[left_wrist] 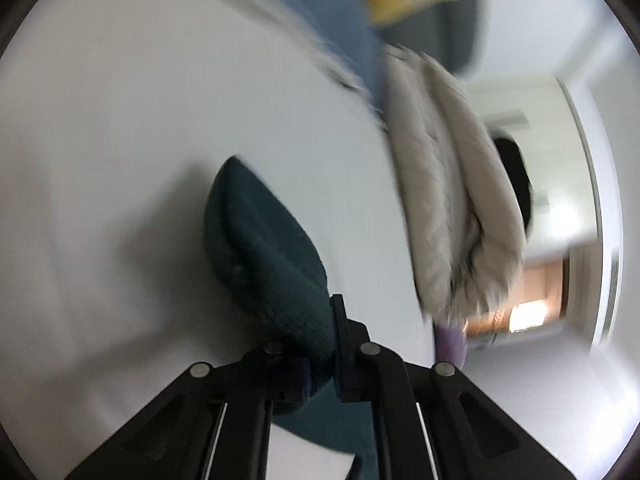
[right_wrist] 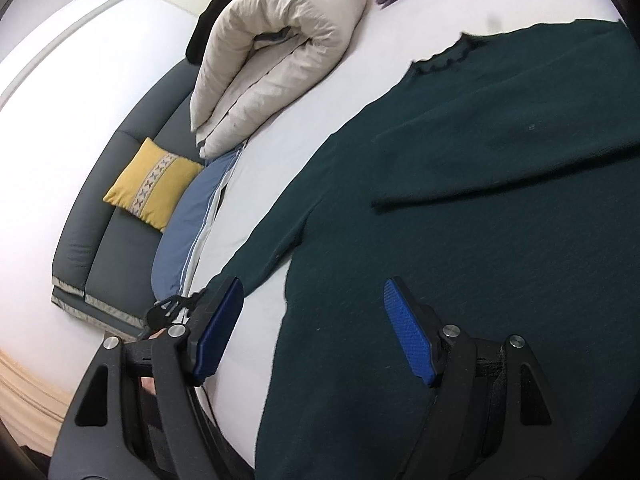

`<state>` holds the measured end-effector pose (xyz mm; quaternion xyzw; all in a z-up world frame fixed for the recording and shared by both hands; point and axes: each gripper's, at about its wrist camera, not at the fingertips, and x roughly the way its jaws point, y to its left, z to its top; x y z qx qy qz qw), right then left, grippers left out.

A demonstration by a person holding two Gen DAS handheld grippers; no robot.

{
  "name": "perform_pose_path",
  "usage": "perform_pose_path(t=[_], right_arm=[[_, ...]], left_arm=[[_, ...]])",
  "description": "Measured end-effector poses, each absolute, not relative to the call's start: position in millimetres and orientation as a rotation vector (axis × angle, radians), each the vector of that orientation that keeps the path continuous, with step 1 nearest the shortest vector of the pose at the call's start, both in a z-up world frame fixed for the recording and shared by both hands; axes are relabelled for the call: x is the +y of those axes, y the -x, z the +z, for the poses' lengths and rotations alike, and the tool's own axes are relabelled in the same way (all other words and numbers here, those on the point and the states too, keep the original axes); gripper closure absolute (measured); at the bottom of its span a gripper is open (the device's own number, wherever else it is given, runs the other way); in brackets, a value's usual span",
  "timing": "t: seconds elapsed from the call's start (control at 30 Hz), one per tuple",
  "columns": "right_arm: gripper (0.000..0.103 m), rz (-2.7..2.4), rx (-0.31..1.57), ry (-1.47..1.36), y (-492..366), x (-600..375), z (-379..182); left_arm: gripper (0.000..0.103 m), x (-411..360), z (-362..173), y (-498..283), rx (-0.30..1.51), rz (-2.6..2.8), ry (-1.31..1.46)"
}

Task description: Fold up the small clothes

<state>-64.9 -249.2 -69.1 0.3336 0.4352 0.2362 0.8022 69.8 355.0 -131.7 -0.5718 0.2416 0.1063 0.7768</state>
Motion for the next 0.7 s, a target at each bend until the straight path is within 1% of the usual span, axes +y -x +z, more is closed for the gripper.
perform_pose_path(t=[0.13, 0.23, 0.27, 0.33, 0.4, 0.47, 0.53, 0.57, 0.6, 0.63, 0.67, 0.7], right_arm=[[0.031, 0.442, 0.923, -0.765, 64, -282, -77], [0.031, 0.404, 0.898, -0.794, 63, -307, -78], [0.031, 0.389, 0.885, -0.805, 64, -317, -79], [0.031, 0.359, 0.861, -0.827, 65, -337, -80], [0.031, 0.326, 0.842, -0.851, 66, -359, -82], [0.030, 0.292, 0.826, -0.868, 68, -380, -83], [0.030, 0.269, 0.827, -0.866, 68, -394, -86], [0.030, 0.261, 0.834, -0.858, 68, -400, -87], [0.030, 0.255, 0.844, -0.849, 67, -405, -89], [0.030, 0.254, 0.857, -0.846, 65, -408, -93], [0.030, 0.256, 0.871, -0.846, 61, -410, -96], [0.030, 0.259, 0.886, -0.847, 58, -410, -100]], left_arm=[[0.095, 279, -77, -113, 0.586, 0.106, 0.950], [0.095, 188, -47, -140, 0.646, -0.022, 0.695], [0.095, 143, -40, -148, 0.670, -0.085, 0.583], [0.095, 79, -39, -151, 0.689, -0.157, 0.434], [0.094, 16, -50, -153, 0.717, -0.220, 0.300], [0.092, -30, -71, -153, 0.763, -0.260, 0.207], [0.088, -60, -93, -154, 0.829, -0.282, 0.132], [0.081, -69, -102, -153, 0.859, -0.304, 0.115], [0.067, -73, -107, -150, 0.867, -0.312, 0.099], [0.059, -76, -109, -144, 0.862, -0.306, 0.076], [0.042, -75, -109, -141, 0.857, -0.297, 0.065], [0.028, -74, -109, -137, 0.850, -0.288, 0.059]])
